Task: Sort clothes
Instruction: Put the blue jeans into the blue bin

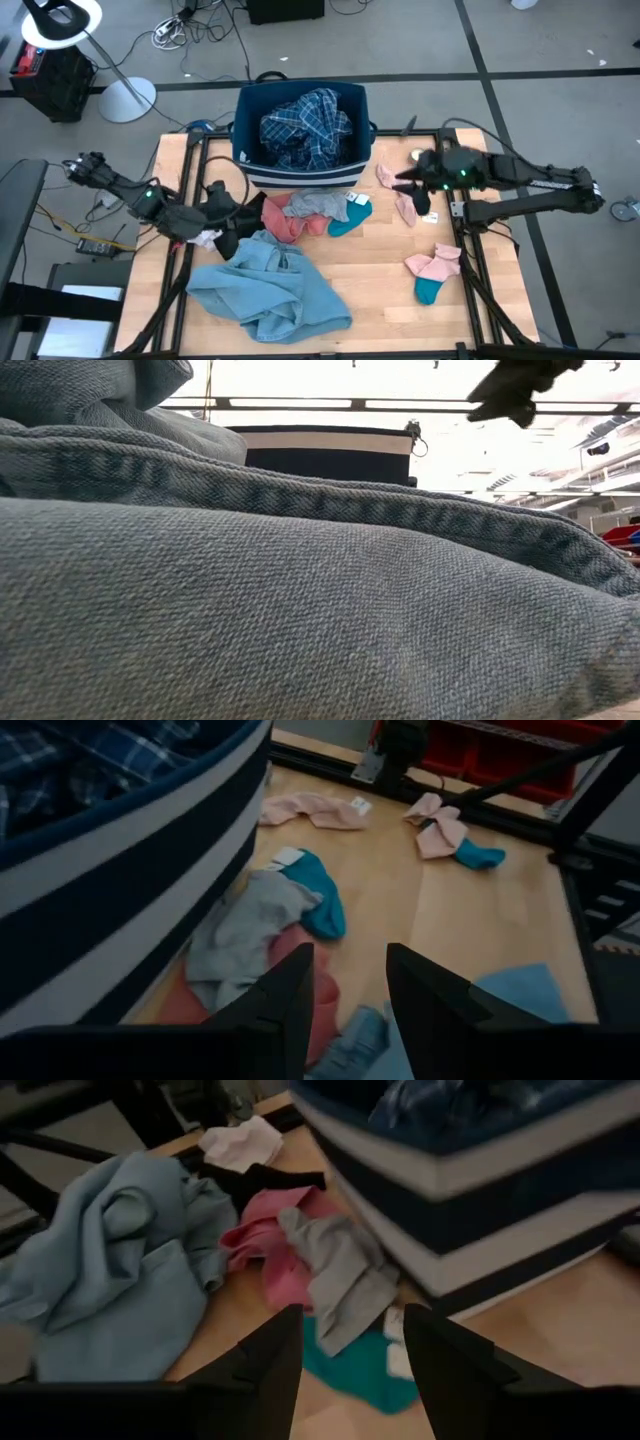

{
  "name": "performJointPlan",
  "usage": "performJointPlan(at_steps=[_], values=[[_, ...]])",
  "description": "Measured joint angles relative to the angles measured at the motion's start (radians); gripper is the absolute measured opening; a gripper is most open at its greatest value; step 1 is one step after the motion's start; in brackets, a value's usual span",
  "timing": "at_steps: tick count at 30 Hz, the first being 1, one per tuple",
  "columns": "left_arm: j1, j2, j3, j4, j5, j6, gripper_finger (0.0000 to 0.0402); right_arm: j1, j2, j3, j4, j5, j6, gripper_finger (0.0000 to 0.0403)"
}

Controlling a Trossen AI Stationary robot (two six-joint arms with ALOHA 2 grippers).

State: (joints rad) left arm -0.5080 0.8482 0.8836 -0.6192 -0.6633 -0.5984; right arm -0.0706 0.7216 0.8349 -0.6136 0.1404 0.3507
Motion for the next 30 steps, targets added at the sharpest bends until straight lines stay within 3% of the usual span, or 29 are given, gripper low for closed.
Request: performJointPlan(at_steps=[8, 15, 23, 30], values=[[-0.117, 0.081, 0.036, -0.114, -0.012, -0.152, 0.0133, 0.232, -0.055, -0.169, 0.115, 0.117, 0.165, 0.0175], [-0.155, 0.167, 0.115, -0.267, 0.112, -0.281, 0.0133, 0.385, 0.014, -0.198, 0.214, 0.277, 0.206, 0.0175], [-0.155, 0.182, 0.131, -0.321, 0.236, -0.299, 0.0133, 0.459, 0.128, -0.198, 0.314, 0.361, 0.197, 0.0175], [-0.152, 0.182, 0.128, -0.316, 0.220, -0.328, 0.0133, 0.464, 0.162, -0.198, 0.332, 0.363, 0.196, 0.0175]])
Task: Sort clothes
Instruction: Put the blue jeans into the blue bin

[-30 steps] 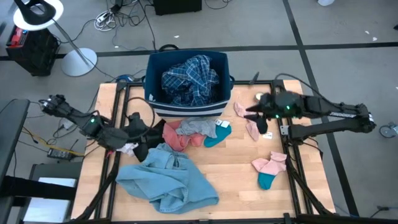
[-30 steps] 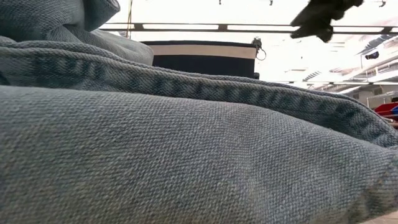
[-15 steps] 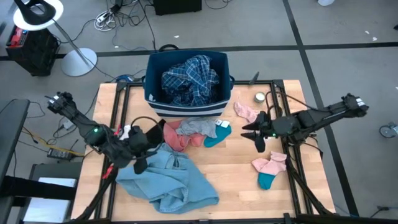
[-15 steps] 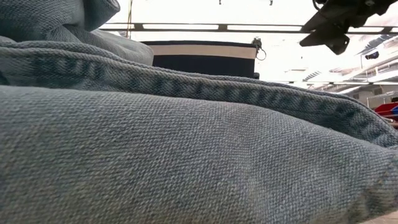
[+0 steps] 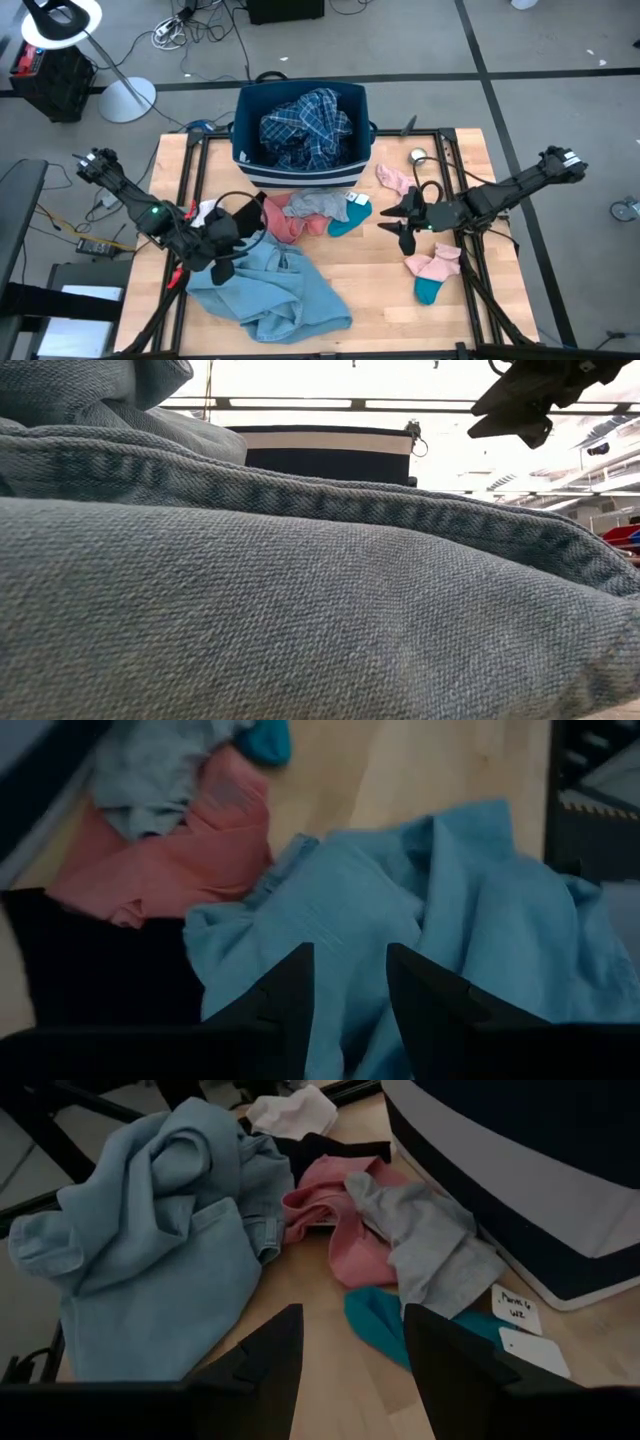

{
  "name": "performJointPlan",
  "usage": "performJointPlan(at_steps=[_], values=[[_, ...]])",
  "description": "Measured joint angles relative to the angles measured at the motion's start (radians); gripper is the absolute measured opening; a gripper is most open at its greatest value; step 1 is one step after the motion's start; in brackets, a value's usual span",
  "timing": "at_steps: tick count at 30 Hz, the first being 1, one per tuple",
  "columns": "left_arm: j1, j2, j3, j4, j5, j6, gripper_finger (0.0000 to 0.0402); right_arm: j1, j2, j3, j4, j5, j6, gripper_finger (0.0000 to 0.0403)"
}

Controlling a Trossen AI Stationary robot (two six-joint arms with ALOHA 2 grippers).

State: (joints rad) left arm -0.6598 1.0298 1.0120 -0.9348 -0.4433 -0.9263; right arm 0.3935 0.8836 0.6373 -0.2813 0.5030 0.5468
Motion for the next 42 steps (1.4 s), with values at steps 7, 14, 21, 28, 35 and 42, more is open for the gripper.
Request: performJointPlan(at_steps=[7, 14, 21, 28, 35, 42], values=[[0.013, 0.000, -0.001, -0.013, -0.079, -0.049, 0.0150, 0.000, -0.003, 0.000, -0.002, 0.000, 0.000, 0.0175], [0.013, 0.001, -0.001, -0.026, -0.078, -0.047, 0.0216, 0.000, -0.003, 0.000, -0.001, 0.001, -0.006, 0.0175], [0.013, 0.038, -0.001, -0.051, -0.041, -0.061, 0.0239, 0.000, -0.003, 0.000, 0.000, 0.001, -0.008, 0.0175], [0.013, 0.118, -0.002, -0.123, -0.008, -0.073, 0.0222, 0.000, -0.003, 0.000, 0.005, 0.001, -0.008, 0.0175], [0.013, 0.168, -0.002, -0.126, 0.034, -0.075, 0.0218, 0.000, -0.003, 0.000, 0.021, 0.001, -0.008, 0.0175], [0.013, 0.218, -0.002, -0.058, 0.109, -0.065, 0.0218, 0.000, -0.003, 0.000, 0.020, 0.001, -0.008, 0.0175]])
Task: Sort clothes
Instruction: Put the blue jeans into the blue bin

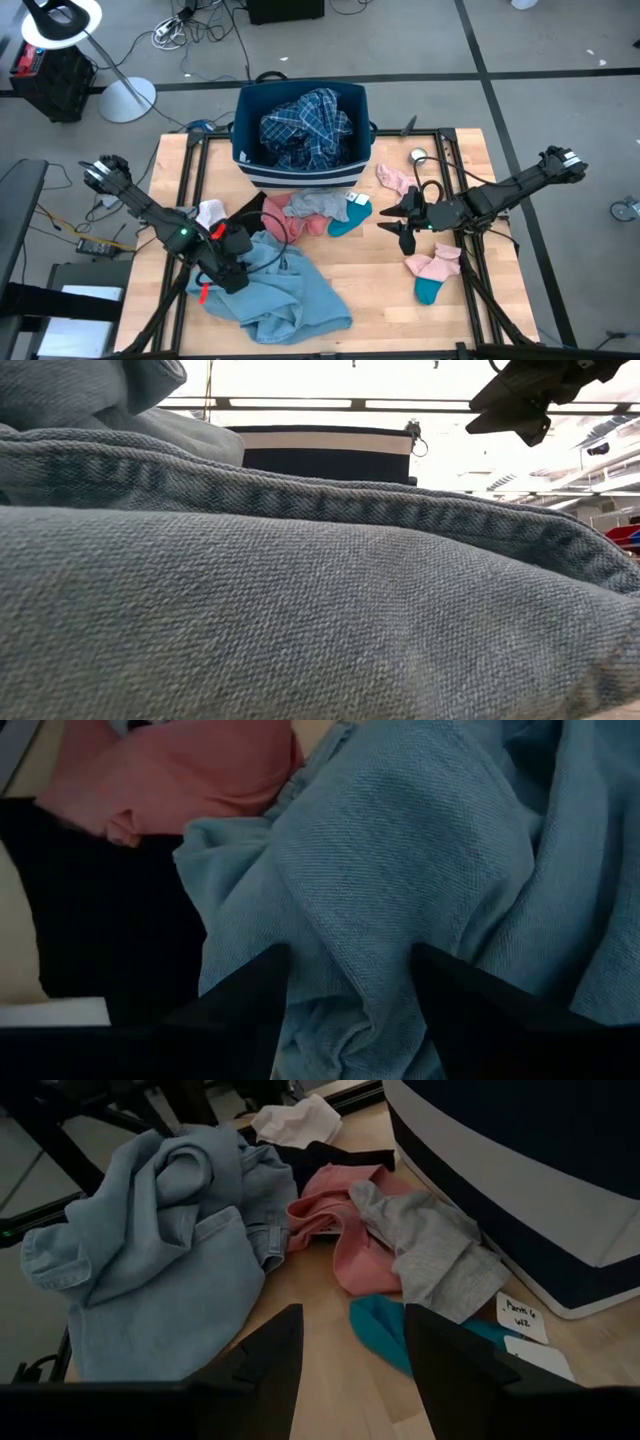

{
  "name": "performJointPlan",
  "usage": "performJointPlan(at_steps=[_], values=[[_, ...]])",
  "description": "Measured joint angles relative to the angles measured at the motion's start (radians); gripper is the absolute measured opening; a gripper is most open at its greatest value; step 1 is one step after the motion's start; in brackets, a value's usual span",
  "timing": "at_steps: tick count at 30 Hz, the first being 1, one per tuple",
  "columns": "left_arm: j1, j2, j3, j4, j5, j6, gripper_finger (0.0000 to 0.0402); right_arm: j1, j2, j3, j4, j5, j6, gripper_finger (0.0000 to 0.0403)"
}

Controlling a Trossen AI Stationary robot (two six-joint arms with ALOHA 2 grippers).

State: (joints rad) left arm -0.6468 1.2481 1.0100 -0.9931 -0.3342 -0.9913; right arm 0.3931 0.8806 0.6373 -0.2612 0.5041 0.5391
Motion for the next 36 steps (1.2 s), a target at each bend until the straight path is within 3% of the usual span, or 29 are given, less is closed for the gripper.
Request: performJointPlan(at_steps=[6, 8, 13, 21, 36], values=[[0.011, 0.029, 0.000, 0.011, -0.010, 0.018, 0.0196, 0.000, 0.000, 0.000, 0.000, 0.000, 0.000, 0.0175], [0.017, 0.033, 0.000, 0.013, -0.010, 0.019, 0.0159, 0.000, 0.000, 0.000, 0.001, 0.000, 0.000, 0.0175], [0.032, 0.035, 0.000, 0.018, -0.011, 0.061, 0.0021, 0.000, 0.000, 0.000, 0.004, 0.000, 0.000, 0.0175], [0.033, 0.028, 0.034, 0.019, -0.028, 0.071, 0.0004, 0.000, 0.000, 0.000, 0.005, 0.000, 0.000, 0.0175], [0.061, 0.027, 0.429, -0.087, -0.223, 0.288, 0.0001, 0.000, 0.000, 0.000, 0.005, 0.000, -0.004, 0.0175]])
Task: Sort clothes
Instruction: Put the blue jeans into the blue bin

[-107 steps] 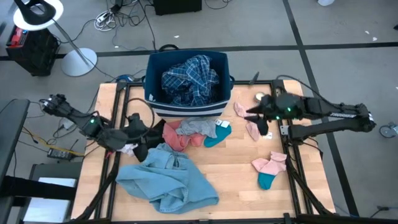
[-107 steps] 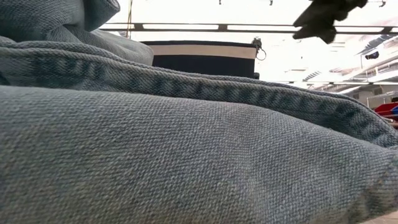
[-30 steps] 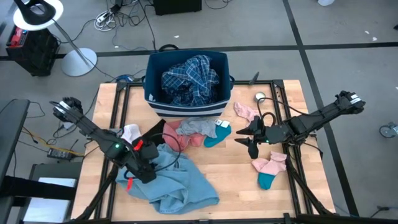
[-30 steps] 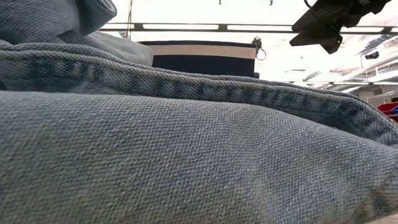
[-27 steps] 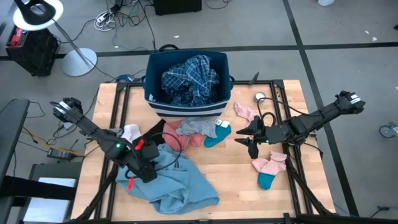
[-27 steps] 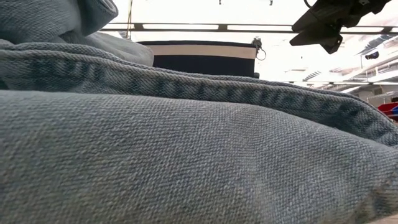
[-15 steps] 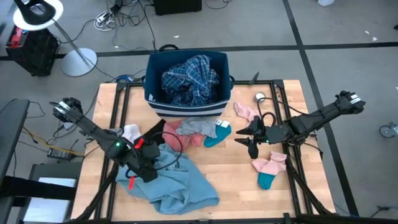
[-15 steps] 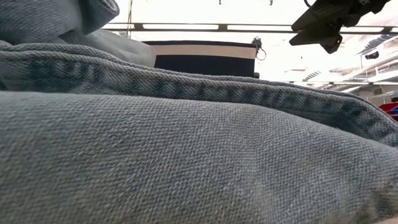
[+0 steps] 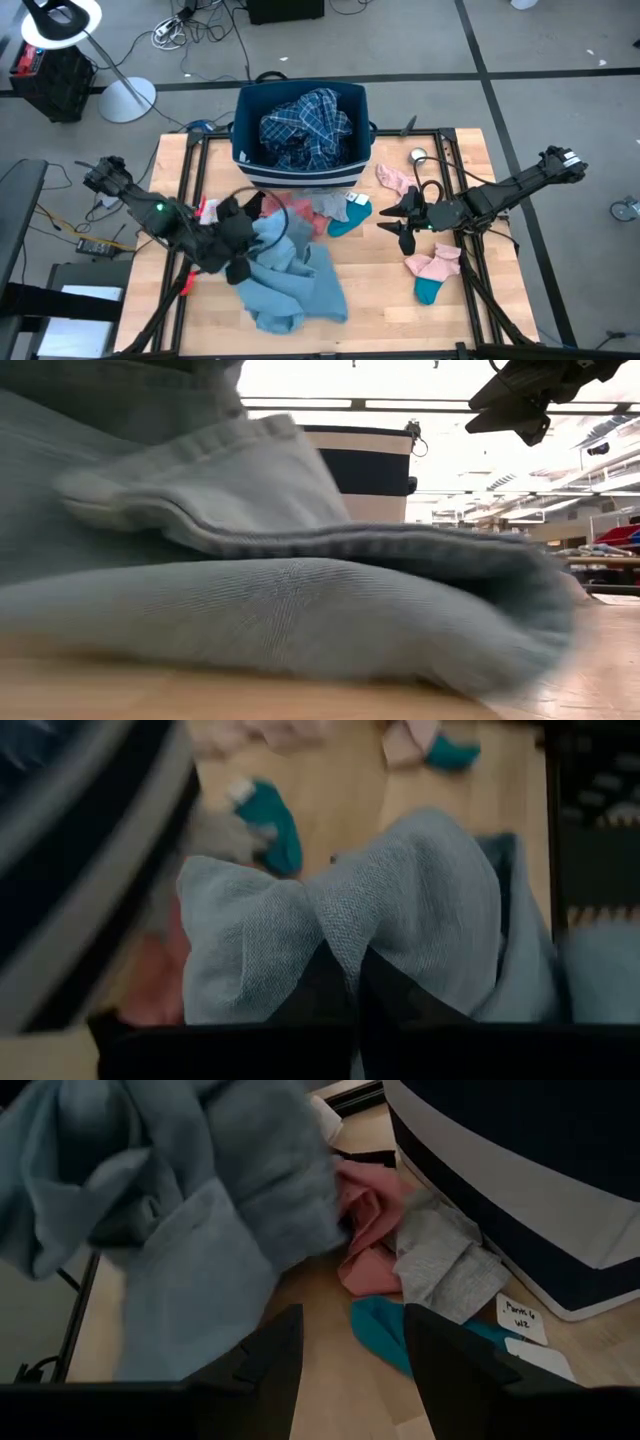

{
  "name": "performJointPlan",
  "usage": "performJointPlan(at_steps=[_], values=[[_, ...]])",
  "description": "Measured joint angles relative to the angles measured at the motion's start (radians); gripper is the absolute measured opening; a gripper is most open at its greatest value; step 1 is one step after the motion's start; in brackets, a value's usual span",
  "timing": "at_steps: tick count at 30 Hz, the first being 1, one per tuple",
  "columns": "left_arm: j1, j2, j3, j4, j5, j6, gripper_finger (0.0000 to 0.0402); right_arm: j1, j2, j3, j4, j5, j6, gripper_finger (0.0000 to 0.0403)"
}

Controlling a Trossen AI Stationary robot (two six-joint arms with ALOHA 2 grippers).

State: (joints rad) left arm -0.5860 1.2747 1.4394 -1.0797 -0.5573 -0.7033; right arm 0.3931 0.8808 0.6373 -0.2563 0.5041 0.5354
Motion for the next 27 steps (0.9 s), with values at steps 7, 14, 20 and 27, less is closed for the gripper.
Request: performJointPlan(at_steps=[7, 14, 20, 27], values=[[0.092, 0.000, 0.138, 0.005, -0.057, 0.133, 0.0000, 0.000, 0.000, 0.000, 0.000, 0.000, -0.014, 0.0175], [0.182, 0.000, 0.237, 0.048, -0.057, 0.274, 0.0000, 0.000, 0.000, 0.000, 0.000, 0.000, -0.016, 0.0175], [0.230, 0.000, 0.307, 0.146, -0.058, 0.404, 0.0000, 0.000, 0.000, 0.000, 0.000, 0.000, -0.031, 0.0175], [0.235, 0.000, 0.355, 0.261, -0.056, 0.511, 0.0000, 0.000, 0.000, 0.000, 0.000, 0.000, -0.032, 0.0175]])
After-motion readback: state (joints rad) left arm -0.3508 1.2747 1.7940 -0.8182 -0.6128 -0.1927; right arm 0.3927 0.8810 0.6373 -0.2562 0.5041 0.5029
